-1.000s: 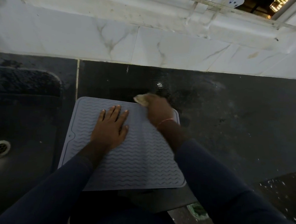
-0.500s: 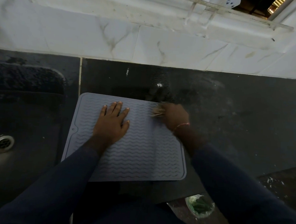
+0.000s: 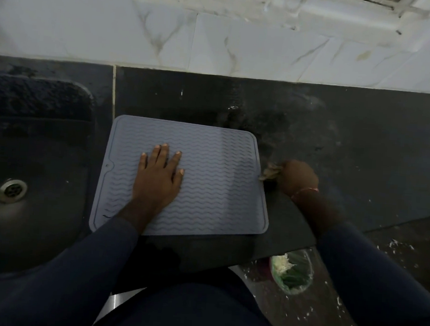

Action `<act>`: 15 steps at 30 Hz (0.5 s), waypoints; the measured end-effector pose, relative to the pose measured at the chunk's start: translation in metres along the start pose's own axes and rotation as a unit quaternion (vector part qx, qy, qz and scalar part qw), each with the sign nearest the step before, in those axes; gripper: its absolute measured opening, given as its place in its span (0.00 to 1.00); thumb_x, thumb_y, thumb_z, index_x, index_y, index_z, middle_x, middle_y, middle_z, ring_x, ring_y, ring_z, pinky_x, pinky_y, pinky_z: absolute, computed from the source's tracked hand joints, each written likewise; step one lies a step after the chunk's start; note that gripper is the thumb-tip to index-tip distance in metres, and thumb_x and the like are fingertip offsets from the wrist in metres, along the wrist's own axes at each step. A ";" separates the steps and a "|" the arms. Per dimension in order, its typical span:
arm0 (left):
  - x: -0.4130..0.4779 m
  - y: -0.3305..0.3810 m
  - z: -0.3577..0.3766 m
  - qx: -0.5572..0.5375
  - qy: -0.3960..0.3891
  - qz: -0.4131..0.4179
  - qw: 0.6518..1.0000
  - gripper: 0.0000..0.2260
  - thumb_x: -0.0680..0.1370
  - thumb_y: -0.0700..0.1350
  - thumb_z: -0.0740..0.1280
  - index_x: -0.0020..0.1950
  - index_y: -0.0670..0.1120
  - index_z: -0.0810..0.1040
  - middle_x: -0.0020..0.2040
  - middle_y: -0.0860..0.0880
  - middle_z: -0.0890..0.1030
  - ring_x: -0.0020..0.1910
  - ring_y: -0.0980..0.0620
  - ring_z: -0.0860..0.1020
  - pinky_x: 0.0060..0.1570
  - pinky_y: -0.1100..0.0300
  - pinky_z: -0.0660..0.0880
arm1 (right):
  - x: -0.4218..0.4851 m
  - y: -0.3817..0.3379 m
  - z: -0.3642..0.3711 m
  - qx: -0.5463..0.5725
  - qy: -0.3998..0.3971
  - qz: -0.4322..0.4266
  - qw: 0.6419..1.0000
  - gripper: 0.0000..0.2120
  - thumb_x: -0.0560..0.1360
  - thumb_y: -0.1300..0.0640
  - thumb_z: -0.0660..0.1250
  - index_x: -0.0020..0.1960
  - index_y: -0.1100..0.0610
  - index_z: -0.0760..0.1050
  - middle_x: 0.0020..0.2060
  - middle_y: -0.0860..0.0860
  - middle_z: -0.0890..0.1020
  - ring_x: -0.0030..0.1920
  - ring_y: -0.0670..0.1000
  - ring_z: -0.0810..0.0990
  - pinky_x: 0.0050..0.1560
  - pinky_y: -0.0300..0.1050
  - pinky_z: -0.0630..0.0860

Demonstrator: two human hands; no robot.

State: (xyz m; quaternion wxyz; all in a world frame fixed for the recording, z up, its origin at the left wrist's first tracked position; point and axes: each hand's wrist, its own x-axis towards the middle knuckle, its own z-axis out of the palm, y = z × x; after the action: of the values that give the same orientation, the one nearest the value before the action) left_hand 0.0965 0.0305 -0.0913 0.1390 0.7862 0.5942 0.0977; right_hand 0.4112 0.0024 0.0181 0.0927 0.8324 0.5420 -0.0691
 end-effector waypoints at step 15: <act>-0.001 0.002 0.000 0.020 0.013 -0.005 1.000 0.25 0.82 0.57 0.49 0.78 0.50 0.59 0.78 0.43 0.56 0.77 0.43 0.54 0.75 0.42 0.47 | 0.009 -0.002 0.015 -0.146 -0.005 -0.111 0.983 0.11 0.78 0.52 0.62 0.57 0.53 0.78 0.55 0.53 0.81 0.60 0.58 0.75 0.48 0.50 0.76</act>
State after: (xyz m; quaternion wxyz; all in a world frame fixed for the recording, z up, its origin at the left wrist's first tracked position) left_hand 0.0979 0.0291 -0.0909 0.1161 0.7847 0.6013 0.0957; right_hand 0.4131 0.0076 0.0020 0.2079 0.7442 0.6348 -0.0028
